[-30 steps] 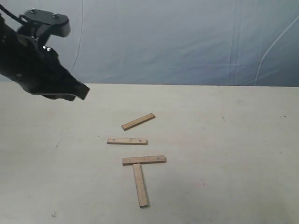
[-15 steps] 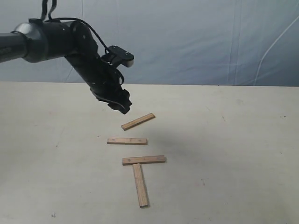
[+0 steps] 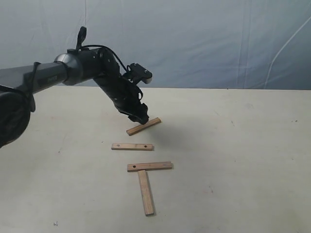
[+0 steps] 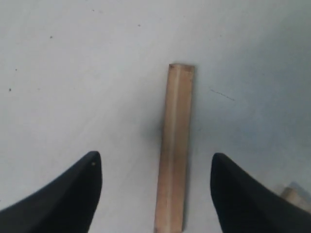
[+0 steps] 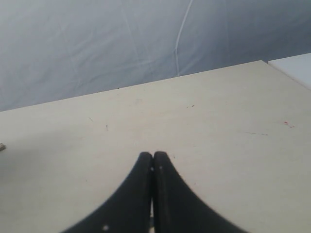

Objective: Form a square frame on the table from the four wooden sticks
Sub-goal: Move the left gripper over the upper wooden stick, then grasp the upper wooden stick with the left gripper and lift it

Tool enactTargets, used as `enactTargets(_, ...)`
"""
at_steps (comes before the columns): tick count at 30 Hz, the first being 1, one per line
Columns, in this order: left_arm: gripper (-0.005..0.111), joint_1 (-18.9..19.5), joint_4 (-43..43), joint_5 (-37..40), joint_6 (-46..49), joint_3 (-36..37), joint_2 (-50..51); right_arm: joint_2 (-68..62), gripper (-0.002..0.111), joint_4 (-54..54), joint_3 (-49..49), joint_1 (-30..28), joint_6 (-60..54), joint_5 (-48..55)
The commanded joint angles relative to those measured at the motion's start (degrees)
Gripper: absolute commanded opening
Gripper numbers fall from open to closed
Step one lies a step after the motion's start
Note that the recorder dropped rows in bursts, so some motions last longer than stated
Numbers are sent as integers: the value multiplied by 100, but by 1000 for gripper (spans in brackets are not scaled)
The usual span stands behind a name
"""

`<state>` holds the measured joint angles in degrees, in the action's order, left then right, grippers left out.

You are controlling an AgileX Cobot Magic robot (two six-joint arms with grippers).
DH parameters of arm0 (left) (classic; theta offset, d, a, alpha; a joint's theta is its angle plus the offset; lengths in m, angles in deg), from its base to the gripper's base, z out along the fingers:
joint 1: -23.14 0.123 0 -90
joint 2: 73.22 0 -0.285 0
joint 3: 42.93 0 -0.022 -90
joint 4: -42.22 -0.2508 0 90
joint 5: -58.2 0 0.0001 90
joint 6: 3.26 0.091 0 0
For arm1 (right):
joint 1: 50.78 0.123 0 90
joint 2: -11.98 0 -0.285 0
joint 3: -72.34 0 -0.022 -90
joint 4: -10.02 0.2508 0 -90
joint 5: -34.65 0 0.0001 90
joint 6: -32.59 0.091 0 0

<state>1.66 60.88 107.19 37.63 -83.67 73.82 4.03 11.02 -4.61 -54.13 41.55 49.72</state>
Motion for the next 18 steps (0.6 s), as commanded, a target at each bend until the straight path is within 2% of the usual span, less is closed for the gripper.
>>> enactTargets(1,61,-72,120,-185,27,-177,244,16,-1,2,-26,9,-24,-39)
enactTargets(8,61,-265,-170,-359,6,-299,547,16,-1,2,-26,9,-24,-39)
enactTargets(14,55,-301,-302,-172,-152,-299,676,16,-1,2,-26,9,-24,-51)
enactTargets(16,40,-301,-364,141,-152,-299,732,16,-1,2,-26,9,-24,-51)
enactTargets(17,18,-301,-422,300,-152,-299,732,16,-1,2,-26,9,-24,-51)
enactTargets(18,7,-301,-422,360,-169,-310,719,16,-1,2,-26,9,-24,-51)
